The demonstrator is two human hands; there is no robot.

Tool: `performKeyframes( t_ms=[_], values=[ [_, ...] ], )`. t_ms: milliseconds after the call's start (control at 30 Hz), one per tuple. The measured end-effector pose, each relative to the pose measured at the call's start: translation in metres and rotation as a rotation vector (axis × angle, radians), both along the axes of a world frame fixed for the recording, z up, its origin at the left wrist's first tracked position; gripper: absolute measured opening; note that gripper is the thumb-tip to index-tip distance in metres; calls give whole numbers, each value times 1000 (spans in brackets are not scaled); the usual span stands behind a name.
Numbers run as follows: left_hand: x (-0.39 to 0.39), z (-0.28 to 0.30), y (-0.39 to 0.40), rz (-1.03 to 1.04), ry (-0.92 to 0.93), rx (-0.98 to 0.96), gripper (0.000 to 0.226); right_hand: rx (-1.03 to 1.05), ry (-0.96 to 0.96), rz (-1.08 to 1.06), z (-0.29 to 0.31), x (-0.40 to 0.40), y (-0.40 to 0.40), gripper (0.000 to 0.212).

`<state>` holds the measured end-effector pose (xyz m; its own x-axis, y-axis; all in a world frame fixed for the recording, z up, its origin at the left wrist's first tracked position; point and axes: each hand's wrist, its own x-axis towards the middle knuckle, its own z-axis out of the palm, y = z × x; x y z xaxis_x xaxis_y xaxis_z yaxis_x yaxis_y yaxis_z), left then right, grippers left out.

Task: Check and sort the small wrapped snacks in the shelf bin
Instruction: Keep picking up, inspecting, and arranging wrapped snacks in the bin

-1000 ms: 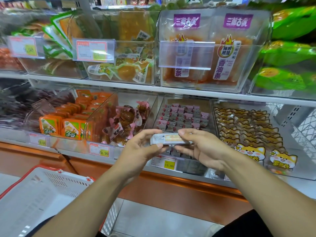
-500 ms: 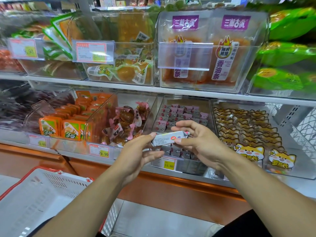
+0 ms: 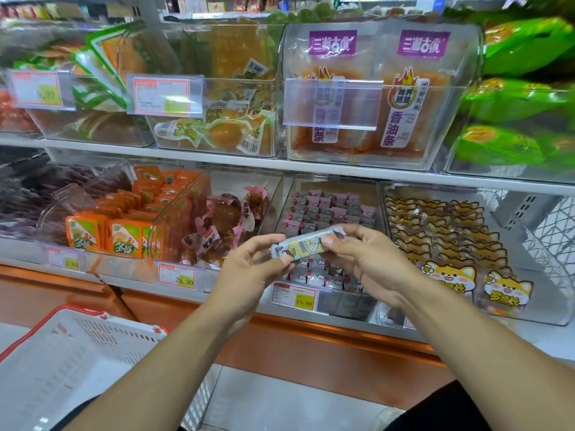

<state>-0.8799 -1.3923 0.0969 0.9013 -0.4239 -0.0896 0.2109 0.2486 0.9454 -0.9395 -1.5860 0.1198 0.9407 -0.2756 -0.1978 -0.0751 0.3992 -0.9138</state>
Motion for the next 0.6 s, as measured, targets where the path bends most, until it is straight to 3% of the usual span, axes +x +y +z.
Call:
performKeyframes(
  t_ms=[100, 167, 300, 367, 433, 600],
  values=[
    [3, -1, -7, 37, -41, 12, 37, -24, -19, -146, 3, 4, -11, 32],
    [6, -1, -13, 22, -160, 117, 37, -293, -8, -329, 3, 11, -24, 32],
    [4, -7, -32, -63, -590, 488, 36, -852, -82, -627, 5, 27, -59, 21],
    [4, -13, -42, -104, -757, 684, 43, -1064, 8, -653, 5, 38, -73, 9],
    [5, -19, -49, -161, -881, 834, 50, -1079, 15, -664, 3, 49, -84, 9],
    [15, -25, -67, -198, -1047, 1002, 52, -1301, 69, -466, -9, 71, -111, 15]
  ],
)
